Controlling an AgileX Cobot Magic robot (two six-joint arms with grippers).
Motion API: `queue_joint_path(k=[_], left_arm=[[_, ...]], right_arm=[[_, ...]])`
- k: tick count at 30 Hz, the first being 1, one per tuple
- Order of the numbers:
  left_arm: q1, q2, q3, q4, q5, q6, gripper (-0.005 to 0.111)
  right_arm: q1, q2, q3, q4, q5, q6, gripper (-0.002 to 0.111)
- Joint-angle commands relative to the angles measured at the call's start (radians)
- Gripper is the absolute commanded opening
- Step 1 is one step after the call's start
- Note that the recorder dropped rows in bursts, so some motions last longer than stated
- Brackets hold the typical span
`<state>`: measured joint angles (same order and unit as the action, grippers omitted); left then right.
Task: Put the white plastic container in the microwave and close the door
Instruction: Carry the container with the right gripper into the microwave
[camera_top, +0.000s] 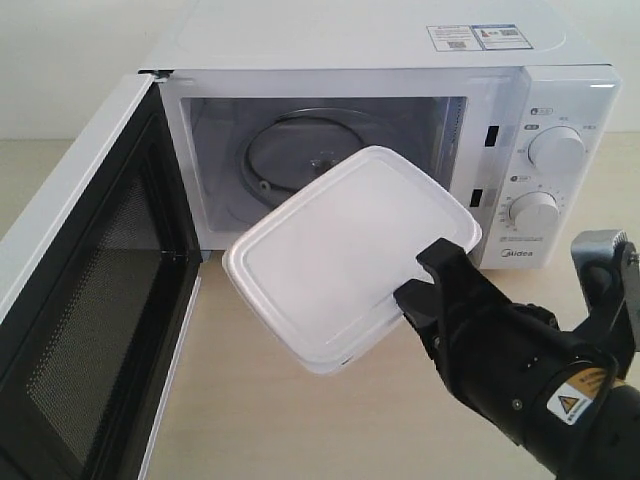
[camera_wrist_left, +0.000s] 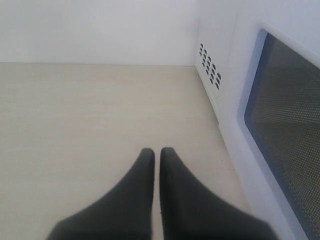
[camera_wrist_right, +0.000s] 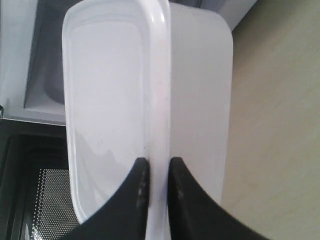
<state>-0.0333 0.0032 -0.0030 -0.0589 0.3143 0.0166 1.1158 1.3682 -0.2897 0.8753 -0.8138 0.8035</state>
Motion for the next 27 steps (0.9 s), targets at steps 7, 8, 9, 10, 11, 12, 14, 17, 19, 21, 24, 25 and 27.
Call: queue_joint_path(k=[7,8,9,10,11,12,14,17,19,21,24,25,27], left_arm=[[0.002,-0.003,0.003,0.0,0.001,-0.008,0.004],[0.002,-0.003,0.003,0.0,0.001,-0.008,0.004],[0.002,-0.003,0.003,0.0,0.001,-0.008,0.004],[0.002,-0.003,0.003,0.0,0.001,-0.008,0.004],[0.002,-0.003,0.003,0.0,0.001,-0.008,0.004],[0.002,-0.003,0.003,0.0,0.001,-0.008,0.004],[0.002,-0.003,0.003,0.0,0.001,-0.008,0.004],[0.002,-0.003,0.003,0.0,0.001,-0.008,0.004],[0.002,-0.003,0.003,0.0,0.001,-0.008,0.004],[0.002,-0.003,0.003,0.0,0.001,-0.008,0.004],[0.002,-0.003,0.003,0.0,0.001,-0.008,0.004],[0.002,-0.003,0.003,0.0,0.001,-0.008,0.004],[0.002,-0.003,0.003,0.0,0.001,-0.008,0.004]], right_arm=[[-0.001,0.082,-0.002,0.021,-0.142,0.052,0.0],[-0.001,0.087,-0.002,0.03,-0.152,0.052,0.0],[-0.008,0.095,-0.002,0.033,-0.155,0.052,0.0],[-0.021,0.101,-0.002,0.021,-0.155,0.058,0.0],[-0.034,0.108,-0.004,0.004,-0.149,0.064,0.0],[-0.051,0.11,-0.003,-0.023,-0.141,0.082,0.0],[-0.082,0.11,-0.006,-0.063,-0.127,0.088,0.0],[-0.109,0.11,-0.034,-0.101,-0.087,0.091,0.0],[-0.109,0.11,-0.065,-0.101,-0.067,0.08,0.0],[-0.109,0.11,-0.098,-0.101,-0.061,0.072,0.0],[-0.109,0.11,-0.143,-0.051,-0.044,0.023,0.0],[-0.109,0.11,-0.158,-0.022,-0.037,-0.003,0.0],[-0.109,0.11,-0.183,0.018,-0.027,-0.046,0.0]])
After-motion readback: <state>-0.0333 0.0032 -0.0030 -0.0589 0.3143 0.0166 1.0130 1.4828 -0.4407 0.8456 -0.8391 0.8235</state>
